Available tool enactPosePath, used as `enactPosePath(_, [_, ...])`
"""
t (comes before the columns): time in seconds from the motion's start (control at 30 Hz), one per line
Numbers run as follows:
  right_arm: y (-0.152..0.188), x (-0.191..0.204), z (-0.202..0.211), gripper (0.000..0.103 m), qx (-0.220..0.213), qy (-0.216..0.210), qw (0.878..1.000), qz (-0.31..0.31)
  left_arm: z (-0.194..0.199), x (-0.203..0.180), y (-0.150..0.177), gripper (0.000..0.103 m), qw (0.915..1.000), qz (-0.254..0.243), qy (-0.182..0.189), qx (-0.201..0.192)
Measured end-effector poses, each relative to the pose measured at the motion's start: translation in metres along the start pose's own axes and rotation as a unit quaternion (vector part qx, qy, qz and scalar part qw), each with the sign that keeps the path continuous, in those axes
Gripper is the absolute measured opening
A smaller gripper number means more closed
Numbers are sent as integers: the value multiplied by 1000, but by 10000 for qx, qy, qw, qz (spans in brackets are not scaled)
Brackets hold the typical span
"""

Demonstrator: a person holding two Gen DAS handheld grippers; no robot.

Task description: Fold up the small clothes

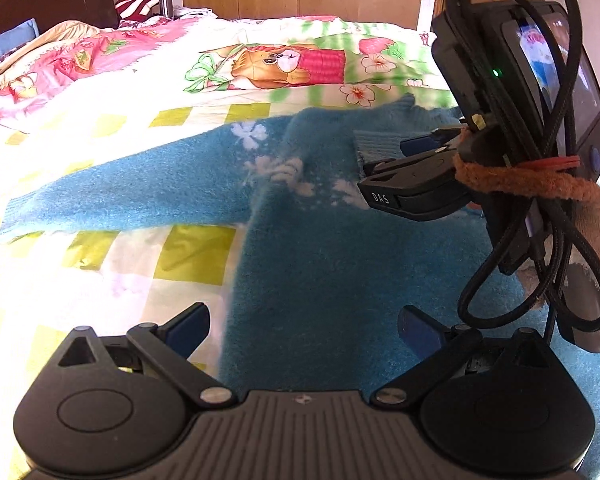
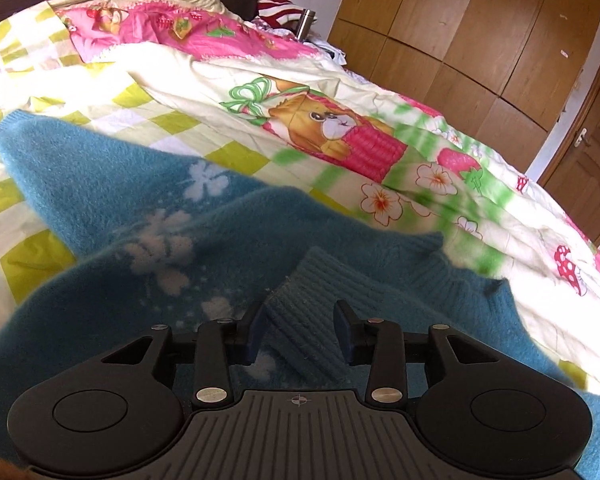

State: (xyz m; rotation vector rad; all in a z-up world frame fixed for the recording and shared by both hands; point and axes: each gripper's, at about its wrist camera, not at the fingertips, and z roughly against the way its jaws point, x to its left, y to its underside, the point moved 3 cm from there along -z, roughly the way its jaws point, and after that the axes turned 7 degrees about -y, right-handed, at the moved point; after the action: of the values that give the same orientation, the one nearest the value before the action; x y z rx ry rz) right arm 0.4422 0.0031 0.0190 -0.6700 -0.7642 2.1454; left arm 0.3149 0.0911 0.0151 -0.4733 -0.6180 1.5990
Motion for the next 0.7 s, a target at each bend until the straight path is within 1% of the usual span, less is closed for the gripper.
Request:
enactPosePath(0.07, [2, 1, 0, 61, 19, -95, 10000, 23, 1, 0, 1, 103, 10000, 27, 28, -35])
enactPosePath(0.1, [3, 3, -2, 60, 51, -15, 9999, 107, 0, 1, 2, 103, 10000, 11, 30, -26])
enactPosePath(0.13, [5, 4, -7, 58, 154, 86, 9997, 180, 1, 1, 4, 103, 10000, 3, 28, -7])
enactPosePath(0.2, [9, 4, -17, 45, 310, 70, 9994, 135, 2, 3, 8, 103, 9999, 64, 88, 42])
enactPosePath(0.27, [8, 5, -19, 24, 336, 108, 9994, 50, 5, 3, 8, 103, 9998, 134, 126, 52])
enactPosePath(0.3, [4, 5, -17, 21, 330, 143, 9993, -45, 7, 4, 8, 103, 9998, 141, 114, 30])
enactPosePath(0.37, [-4, -1, -6, 17, 206, 87, 9988, -428, 10, 7, 7, 103, 9998, 173, 90, -22])
enactPosePath(0.47, [-20, -10, 17, 17, -137, -51, 9960, -879, 16, 16, 6, 103, 9995, 288, 78, -116])
enactPosePath(0.53, [-26, -5, 20, 17, -250, -132, 9957, -883, 17, 20, 6, 103, 9993, 348, 47, -158])
enactPosePath(0.57, [-27, 3, 14, 17, -217, -172, 9969, -740, 17, 22, 6, 103, 9992, 372, 21, -140])
enactPosePath(0.6, [-25, 11, 4, 17, -9, -265, 9981, -550, 16, 23, 8, 103, 9992, 390, -3, -105])
enactPosePath(0.63, [-22, 18, -7, 20, 327, -396, 9979, -402, 15, 24, 9, 103, 9991, 410, -23, -66])
enactPosePath(0.67, [-21, 25, -18, 21, 743, -421, 9960, -260, 14, 27, 10, 103, 9991, 425, -24, -50])
enactPosePath(0.7, [-22, 30, -16, 21, 722, -264, 9969, -154, 16, 30, 12, 103, 9990, 441, -19, -56])
